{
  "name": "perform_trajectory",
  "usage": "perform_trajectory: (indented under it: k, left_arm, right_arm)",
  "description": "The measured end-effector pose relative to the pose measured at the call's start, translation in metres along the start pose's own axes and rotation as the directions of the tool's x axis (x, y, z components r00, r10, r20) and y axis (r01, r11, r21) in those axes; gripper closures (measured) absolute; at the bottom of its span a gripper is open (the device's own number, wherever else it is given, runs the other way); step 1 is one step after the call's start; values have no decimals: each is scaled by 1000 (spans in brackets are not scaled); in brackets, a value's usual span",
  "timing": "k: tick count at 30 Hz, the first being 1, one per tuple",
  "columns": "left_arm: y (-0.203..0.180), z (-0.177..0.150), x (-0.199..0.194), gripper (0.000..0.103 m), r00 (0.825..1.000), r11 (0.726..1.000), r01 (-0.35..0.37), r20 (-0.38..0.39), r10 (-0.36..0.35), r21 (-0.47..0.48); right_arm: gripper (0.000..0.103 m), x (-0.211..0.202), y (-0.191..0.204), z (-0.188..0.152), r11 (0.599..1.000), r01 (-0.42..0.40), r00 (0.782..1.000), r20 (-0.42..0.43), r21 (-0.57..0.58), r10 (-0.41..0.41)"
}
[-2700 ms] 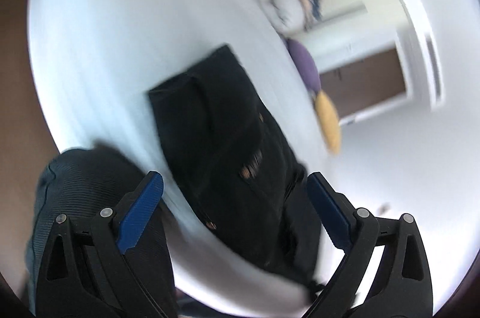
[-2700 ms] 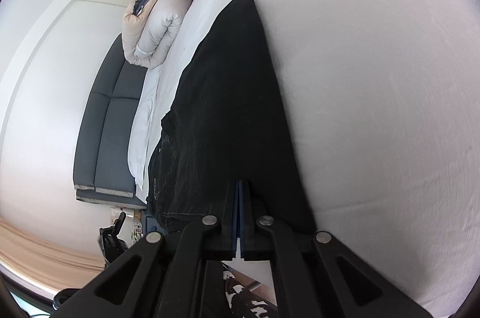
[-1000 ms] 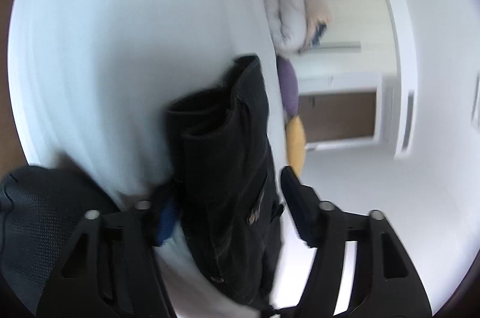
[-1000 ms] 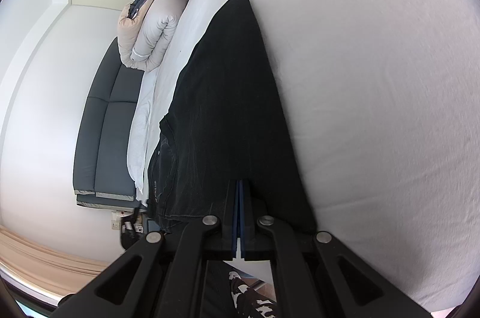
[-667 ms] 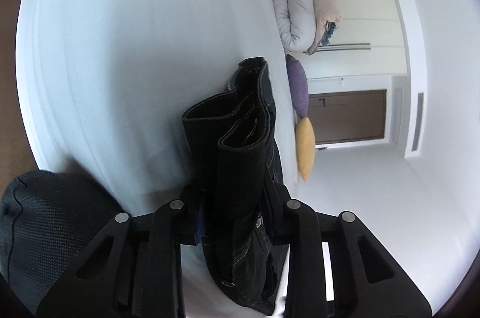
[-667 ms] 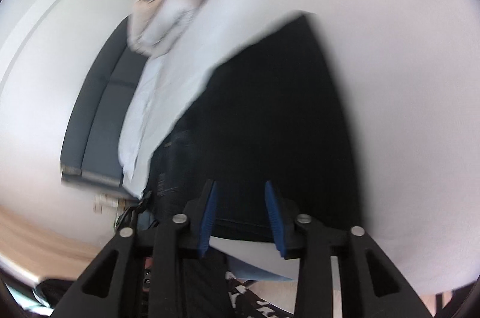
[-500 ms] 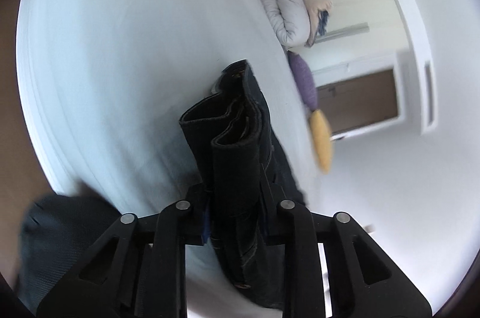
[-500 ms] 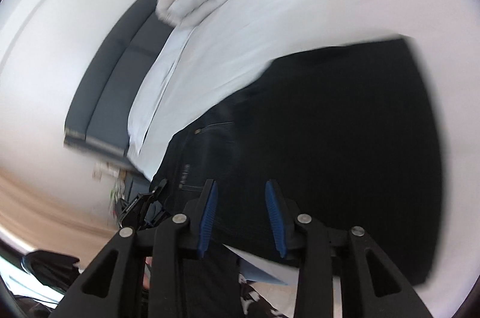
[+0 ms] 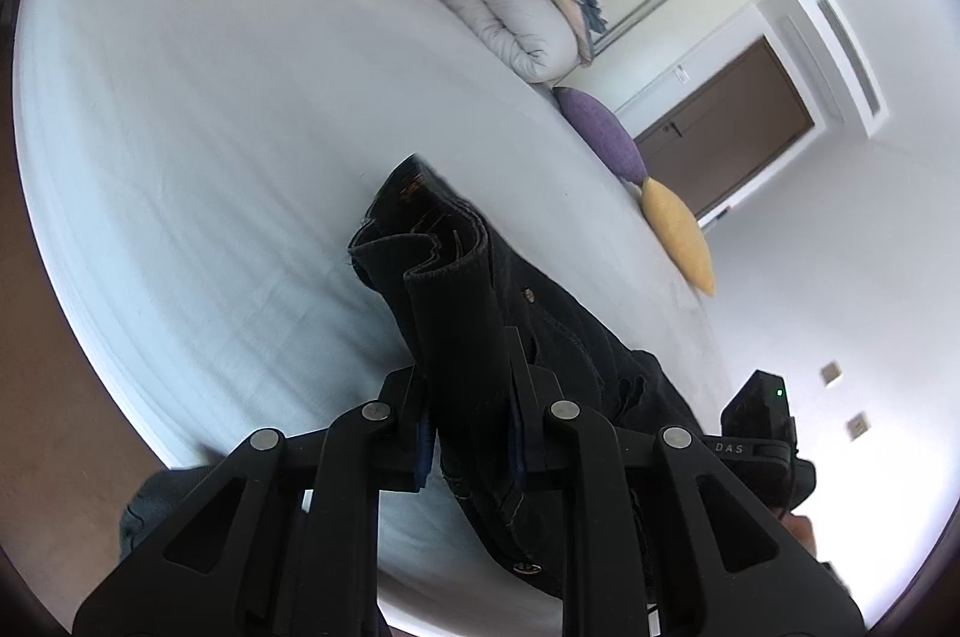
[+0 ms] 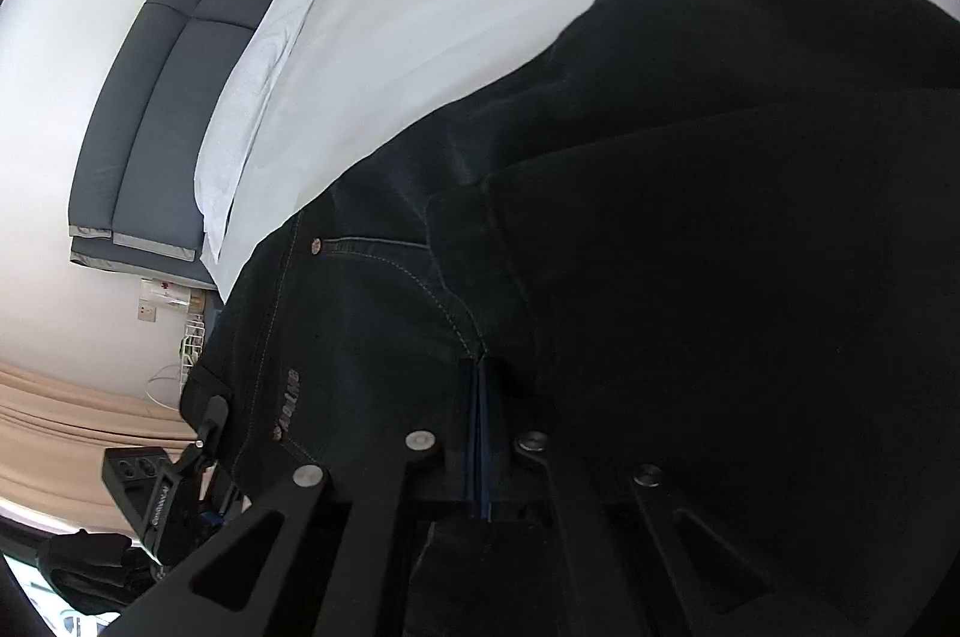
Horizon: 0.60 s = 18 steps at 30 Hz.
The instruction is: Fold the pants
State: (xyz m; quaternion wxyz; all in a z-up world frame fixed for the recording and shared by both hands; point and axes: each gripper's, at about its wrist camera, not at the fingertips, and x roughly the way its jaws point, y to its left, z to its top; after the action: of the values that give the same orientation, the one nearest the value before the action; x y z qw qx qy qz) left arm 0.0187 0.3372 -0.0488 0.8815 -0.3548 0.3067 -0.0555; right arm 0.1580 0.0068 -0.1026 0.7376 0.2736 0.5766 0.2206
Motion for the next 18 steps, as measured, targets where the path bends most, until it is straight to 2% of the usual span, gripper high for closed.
perform_trajectory:
  k: [3,6,8,10,11,12,13,14,15,16,18]
  left_arm:
    - [-29,4,-1,86,1000,996,-6,12,5,86]
    - [-63,6,2,86,1000,981,-15,23,10,192]
    - [-90,4,6,86,1000,962,-17,20,12,274]
    - [-118,2,11,86,1000,938,-17,16,12,347]
    - [-133,-1,15,86,1000,920,-12,12,8,391]
    - [-152,-7,19,86,1000,894,-4,4,3,449]
    - [-171,-13,25,86,1000,867,4,-8,0,499]
    - [-187,-22,31,86,1000,839,17,-23,-5,544]
    - [-207,-36,39,86,999,801,32,-45,-7,598]
    - [-224,-53,47,86,998,755,36,-62,6,655]
    - [-253,-87,67,86,995,674,47,-94,34,738]
  right_arm:
    - [103,5,-2,0,1000,24,1000,5,-16,-24]
    - [103,9,-2,-5,999,42,999,29,-27,-41]
    - [103,8,-7,-6,1000,10,999,44,-26,-9]
    - [103,-1,-14,-8,997,-70,996,51,-9,71]
    - [99,-9,-19,-9,995,-101,993,56,10,101]
    - [73,-24,-24,-11,991,-129,989,82,28,127]
    - [55,-44,-33,-14,982,-182,976,131,51,174]
    - [29,-63,-44,-18,965,-250,954,187,74,233]
    - [21,-83,-57,-21,943,-319,926,243,97,289]
    - [21,-100,-71,-23,922,-370,903,279,115,328]
    - [21,-125,-98,-27,901,-410,882,312,144,352]
